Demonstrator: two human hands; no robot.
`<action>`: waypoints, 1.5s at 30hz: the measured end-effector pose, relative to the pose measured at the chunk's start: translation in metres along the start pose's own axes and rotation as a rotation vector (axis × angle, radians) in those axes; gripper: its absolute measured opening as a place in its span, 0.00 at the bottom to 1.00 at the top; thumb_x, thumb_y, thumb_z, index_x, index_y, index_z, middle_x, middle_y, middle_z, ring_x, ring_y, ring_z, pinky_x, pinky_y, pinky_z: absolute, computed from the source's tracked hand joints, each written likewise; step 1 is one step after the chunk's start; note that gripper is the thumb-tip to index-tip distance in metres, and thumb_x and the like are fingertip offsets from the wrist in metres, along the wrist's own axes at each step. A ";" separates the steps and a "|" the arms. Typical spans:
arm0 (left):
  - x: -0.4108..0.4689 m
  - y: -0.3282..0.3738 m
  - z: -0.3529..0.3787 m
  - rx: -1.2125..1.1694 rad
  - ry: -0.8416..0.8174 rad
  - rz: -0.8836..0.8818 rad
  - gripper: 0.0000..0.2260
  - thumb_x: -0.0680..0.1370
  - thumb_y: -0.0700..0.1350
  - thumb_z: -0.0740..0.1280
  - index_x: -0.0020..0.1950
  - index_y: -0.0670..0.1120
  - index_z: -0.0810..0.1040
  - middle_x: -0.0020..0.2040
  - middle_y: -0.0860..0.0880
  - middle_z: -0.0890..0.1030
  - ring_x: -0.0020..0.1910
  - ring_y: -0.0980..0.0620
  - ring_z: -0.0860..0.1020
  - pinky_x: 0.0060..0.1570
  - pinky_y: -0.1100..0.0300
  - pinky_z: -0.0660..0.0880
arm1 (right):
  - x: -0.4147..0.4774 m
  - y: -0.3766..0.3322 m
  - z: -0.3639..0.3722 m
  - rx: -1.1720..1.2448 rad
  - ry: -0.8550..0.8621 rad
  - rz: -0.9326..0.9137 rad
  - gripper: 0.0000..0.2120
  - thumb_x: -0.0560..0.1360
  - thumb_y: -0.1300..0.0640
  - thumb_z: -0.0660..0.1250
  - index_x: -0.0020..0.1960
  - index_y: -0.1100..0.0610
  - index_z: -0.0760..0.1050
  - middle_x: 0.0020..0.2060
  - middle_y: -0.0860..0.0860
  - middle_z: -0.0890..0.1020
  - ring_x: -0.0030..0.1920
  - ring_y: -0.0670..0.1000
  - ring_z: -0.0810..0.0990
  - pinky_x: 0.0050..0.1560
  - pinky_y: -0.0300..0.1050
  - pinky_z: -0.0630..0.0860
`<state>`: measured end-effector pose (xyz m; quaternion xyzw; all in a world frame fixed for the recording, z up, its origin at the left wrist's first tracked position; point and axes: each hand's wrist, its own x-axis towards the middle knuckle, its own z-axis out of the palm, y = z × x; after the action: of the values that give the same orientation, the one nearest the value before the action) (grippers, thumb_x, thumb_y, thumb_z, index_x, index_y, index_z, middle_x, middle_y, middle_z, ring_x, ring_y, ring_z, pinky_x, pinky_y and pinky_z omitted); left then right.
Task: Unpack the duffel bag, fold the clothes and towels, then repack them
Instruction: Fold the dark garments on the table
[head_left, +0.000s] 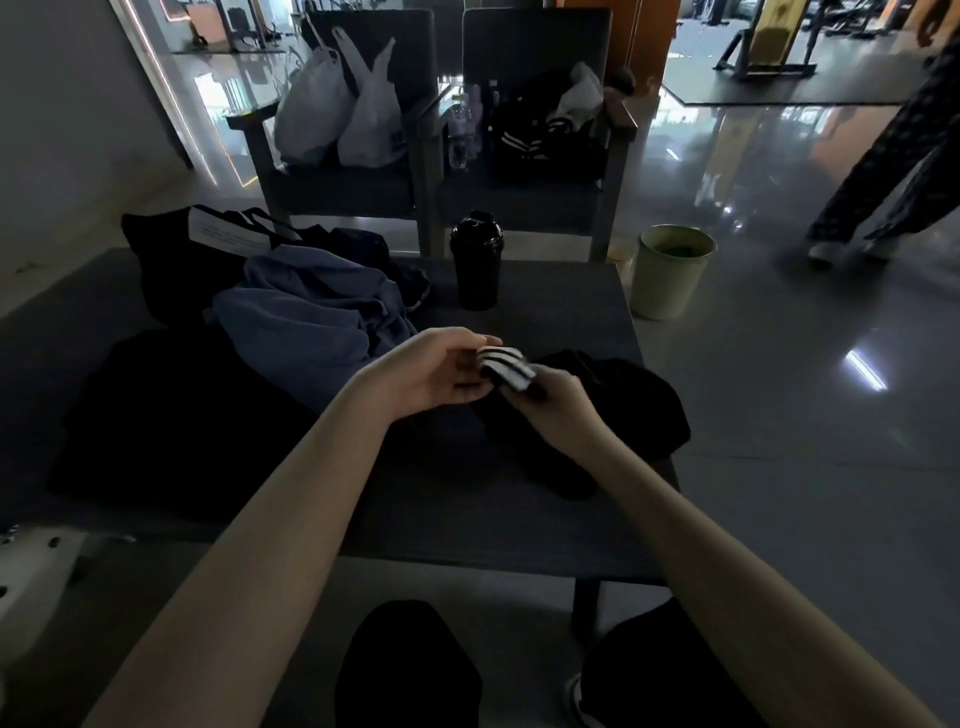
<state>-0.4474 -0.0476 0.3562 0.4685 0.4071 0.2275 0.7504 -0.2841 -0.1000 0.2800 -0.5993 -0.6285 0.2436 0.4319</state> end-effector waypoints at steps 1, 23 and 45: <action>-0.001 0.001 0.000 0.015 -0.021 0.005 0.13 0.79 0.40 0.59 0.63 0.42 0.73 0.50 0.45 0.78 0.45 0.52 0.79 0.45 0.59 0.78 | 0.003 -0.005 -0.005 0.094 0.022 0.073 0.04 0.74 0.58 0.68 0.44 0.58 0.80 0.40 0.52 0.83 0.41 0.47 0.80 0.45 0.49 0.77; 0.026 -0.027 0.043 0.624 -0.024 0.258 0.15 0.73 0.46 0.73 0.57 0.50 0.75 0.47 0.54 0.80 0.45 0.60 0.80 0.44 0.67 0.75 | -0.013 -0.034 -0.089 0.637 0.087 0.305 0.06 0.79 0.57 0.63 0.50 0.57 0.78 0.43 0.52 0.83 0.41 0.49 0.82 0.42 0.40 0.79; 0.024 -0.009 0.070 1.456 0.224 0.674 0.05 0.73 0.52 0.70 0.43 0.54 0.76 0.36 0.57 0.74 0.46 0.55 0.75 0.58 0.55 0.64 | -0.017 -0.018 -0.104 -0.301 -0.153 0.083 0.06 0.75 0.59 0.67 0.40 0.50 0.78 0.35 0.50 0.80 0.36 0.49 0.78 0.38 0.44 0.74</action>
<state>-0.3763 -0.0701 0.3549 0.9113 0.3627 0.1652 0.1030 -0.2089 -0.1411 0.3436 -0.6625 -0.6635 0.2093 0.2776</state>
